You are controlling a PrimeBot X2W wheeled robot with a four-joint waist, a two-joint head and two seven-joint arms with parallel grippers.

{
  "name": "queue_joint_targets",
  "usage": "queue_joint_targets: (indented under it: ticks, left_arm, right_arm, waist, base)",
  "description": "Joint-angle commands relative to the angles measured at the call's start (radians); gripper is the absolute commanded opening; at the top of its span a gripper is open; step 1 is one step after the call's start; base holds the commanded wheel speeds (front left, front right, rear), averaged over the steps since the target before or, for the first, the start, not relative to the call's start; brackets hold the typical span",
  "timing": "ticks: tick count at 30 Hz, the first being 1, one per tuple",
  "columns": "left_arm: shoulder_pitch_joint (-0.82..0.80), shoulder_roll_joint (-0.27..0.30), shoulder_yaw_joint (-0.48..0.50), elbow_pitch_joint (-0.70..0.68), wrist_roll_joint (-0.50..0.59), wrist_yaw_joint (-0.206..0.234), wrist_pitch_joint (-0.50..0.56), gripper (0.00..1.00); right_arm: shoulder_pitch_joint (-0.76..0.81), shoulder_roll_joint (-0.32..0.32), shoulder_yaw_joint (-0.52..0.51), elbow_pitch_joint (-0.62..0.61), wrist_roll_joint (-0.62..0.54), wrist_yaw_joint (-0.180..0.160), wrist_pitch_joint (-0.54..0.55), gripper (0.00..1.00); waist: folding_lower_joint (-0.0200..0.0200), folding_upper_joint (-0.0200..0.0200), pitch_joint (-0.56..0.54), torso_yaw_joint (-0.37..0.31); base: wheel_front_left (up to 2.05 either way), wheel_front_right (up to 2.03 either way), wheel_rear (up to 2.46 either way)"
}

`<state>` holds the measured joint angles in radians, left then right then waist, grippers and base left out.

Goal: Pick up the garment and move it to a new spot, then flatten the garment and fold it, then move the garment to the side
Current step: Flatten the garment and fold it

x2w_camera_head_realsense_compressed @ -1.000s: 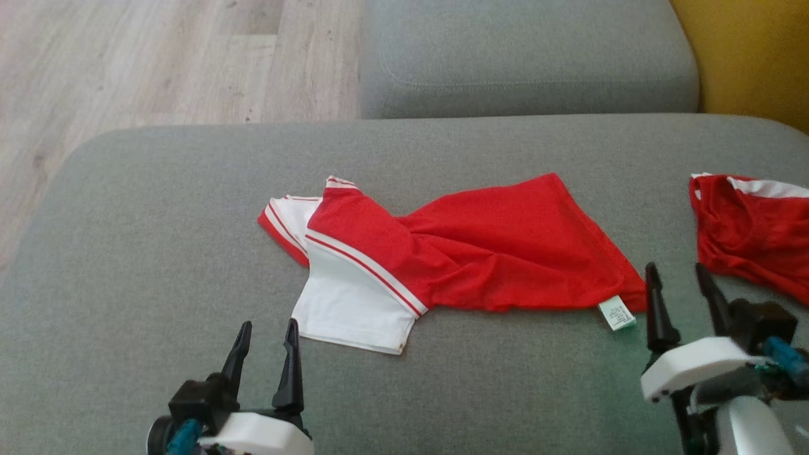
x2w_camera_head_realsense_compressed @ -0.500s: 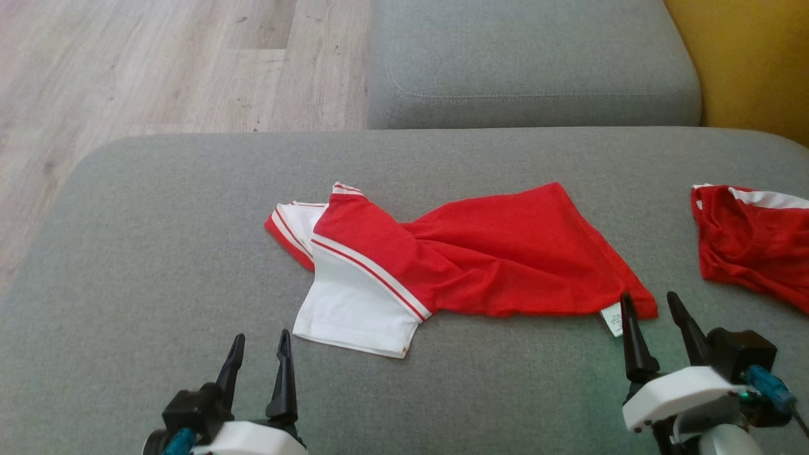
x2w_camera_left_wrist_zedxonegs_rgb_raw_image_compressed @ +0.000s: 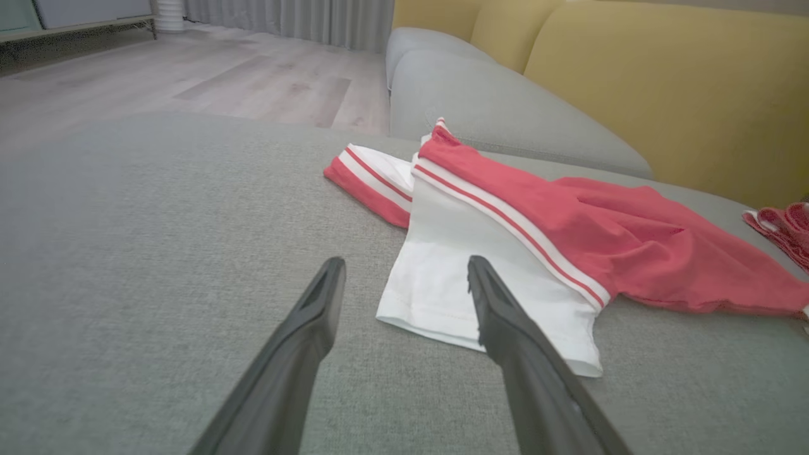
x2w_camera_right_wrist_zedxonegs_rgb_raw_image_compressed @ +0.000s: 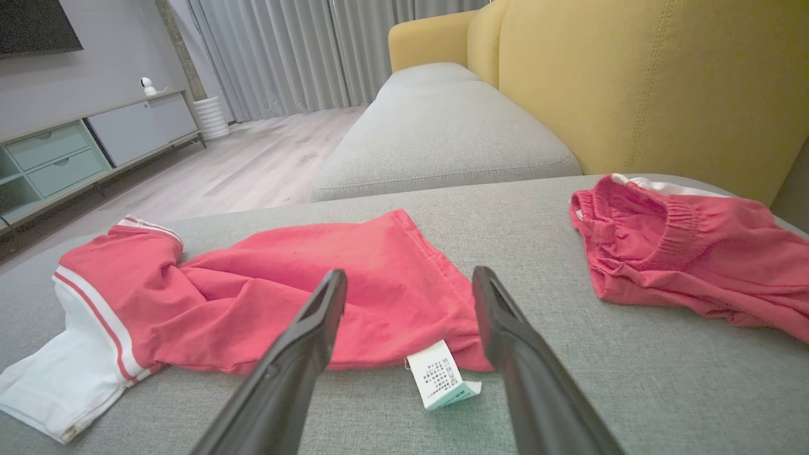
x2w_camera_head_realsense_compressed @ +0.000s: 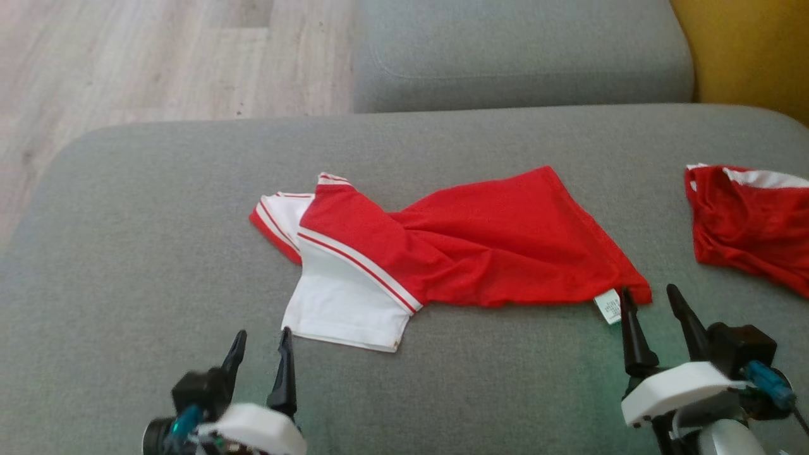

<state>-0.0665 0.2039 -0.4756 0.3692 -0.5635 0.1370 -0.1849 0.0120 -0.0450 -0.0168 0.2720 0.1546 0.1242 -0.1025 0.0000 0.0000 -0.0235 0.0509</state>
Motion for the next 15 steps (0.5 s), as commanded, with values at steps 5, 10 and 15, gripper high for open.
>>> queue_joint_targets:
  ticks: [5, 10, 15]
  left_arm:
    - [-0.139, -0.009, 0.022, 0.078, -0.001, 0.007, 0.053, 1.00]
    - [-0.193, -0.018, 0.023, 0.154, -0.014, 0.004, 0.094, 1.00]
    - [-0.243, -0.020, 0.034, 0.239, -0.030, 0.015, 0.136, 1.00]
  right_arm:
    - [-0.064, -0.005, 0.043, -0.053, -0.015, 0.007, 0.007, 1.00]
    - [-0.081, -0.005, 0.048, -0.065, -0.023, 0.007, 0.013, 1.00]
    - [-0.094, -0.005, 0.044, -0.066, -0.030, 0.007, 0.014, 1.00]
  waist:
    - [0.0000, 0.0000, 0.050, -0.037]
    - [0.0000, 0.0000, 0.084, -0.063]
    - [0.0000, 0.0000, 0.108, -0.089]
  base:
    - [0.00, 0.00, 0.00]
    - [0.00, 0.00, 0.00]
    - [0.00, 0.00, 0.00]
